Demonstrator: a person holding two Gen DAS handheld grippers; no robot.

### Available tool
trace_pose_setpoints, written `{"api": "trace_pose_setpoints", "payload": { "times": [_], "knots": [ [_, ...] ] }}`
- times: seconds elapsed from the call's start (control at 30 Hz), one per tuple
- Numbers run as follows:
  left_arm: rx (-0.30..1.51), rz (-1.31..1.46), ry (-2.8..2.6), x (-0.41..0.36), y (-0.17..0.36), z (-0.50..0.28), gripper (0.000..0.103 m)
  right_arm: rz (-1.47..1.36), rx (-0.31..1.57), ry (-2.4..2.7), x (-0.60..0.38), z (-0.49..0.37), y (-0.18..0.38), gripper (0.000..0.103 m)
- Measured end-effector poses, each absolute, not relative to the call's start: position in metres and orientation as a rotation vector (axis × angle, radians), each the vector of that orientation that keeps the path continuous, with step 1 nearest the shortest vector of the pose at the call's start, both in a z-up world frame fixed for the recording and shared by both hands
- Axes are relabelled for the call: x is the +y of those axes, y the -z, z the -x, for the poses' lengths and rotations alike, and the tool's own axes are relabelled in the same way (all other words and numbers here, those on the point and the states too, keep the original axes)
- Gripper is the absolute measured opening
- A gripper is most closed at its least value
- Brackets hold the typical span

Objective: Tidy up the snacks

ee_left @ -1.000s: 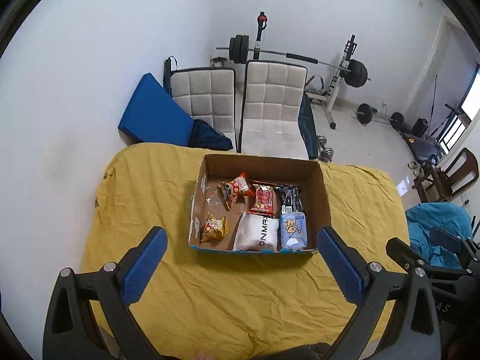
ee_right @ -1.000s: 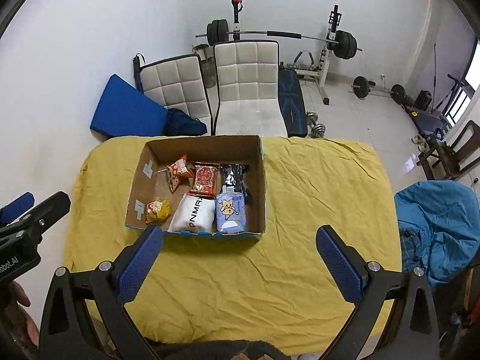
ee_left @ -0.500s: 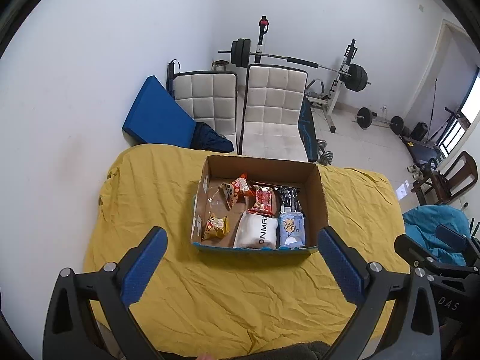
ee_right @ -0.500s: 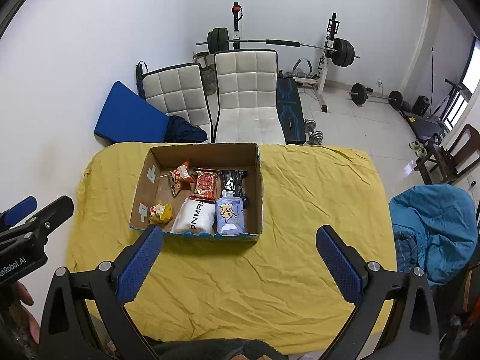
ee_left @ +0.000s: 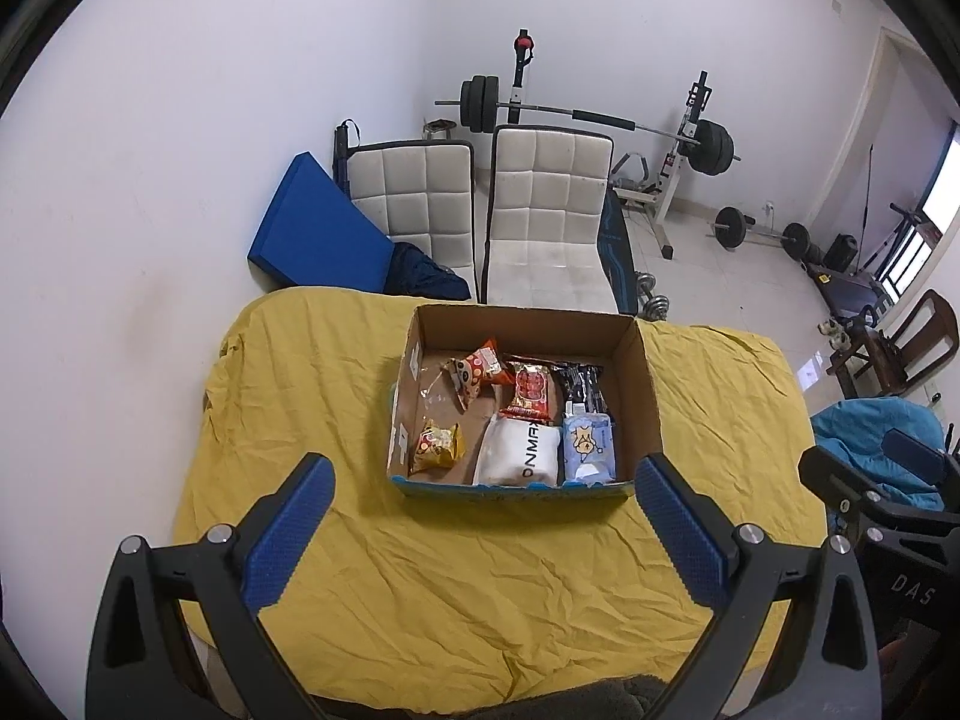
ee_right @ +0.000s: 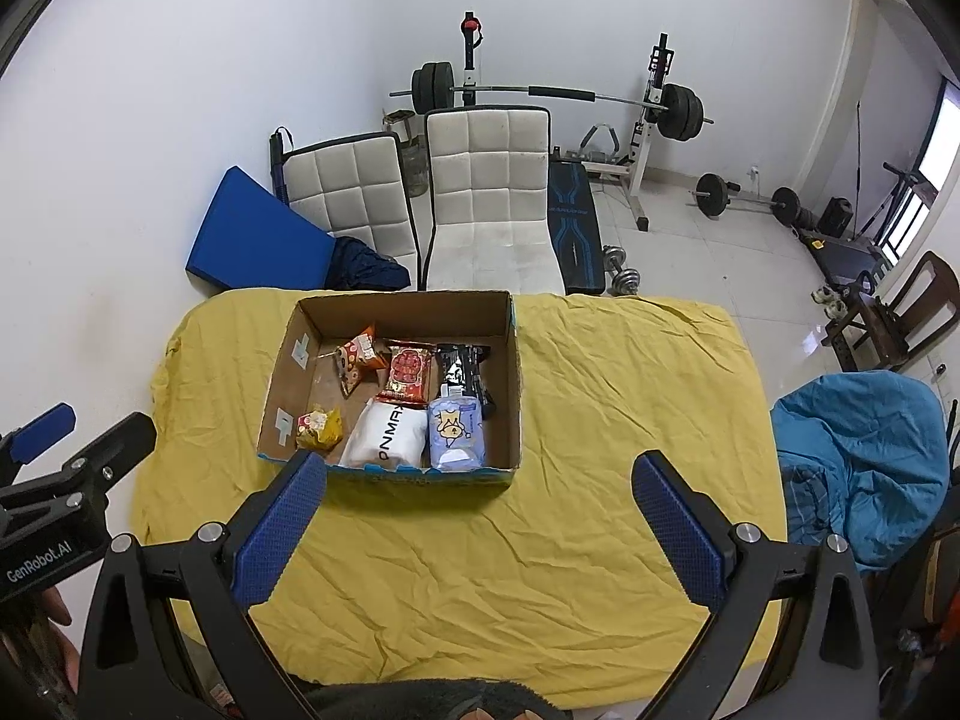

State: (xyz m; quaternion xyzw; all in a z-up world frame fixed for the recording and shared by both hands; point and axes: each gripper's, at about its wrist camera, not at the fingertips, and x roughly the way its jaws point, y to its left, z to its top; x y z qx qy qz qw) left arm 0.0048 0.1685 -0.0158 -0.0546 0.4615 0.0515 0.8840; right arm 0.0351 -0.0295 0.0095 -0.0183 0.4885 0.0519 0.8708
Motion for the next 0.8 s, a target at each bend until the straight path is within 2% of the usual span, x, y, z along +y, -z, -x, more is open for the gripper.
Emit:
{"api": "trace_pose_setpoints", "payload": {
  "times": [0.8],
  "knots": [
    [0.964,0.110,-0.105,0.1667,0.0171,-0.0015,0.103,0.036,1.012,-0.107,-0.0319,-0.0298,-0.0125,0.103]
  ]
}}
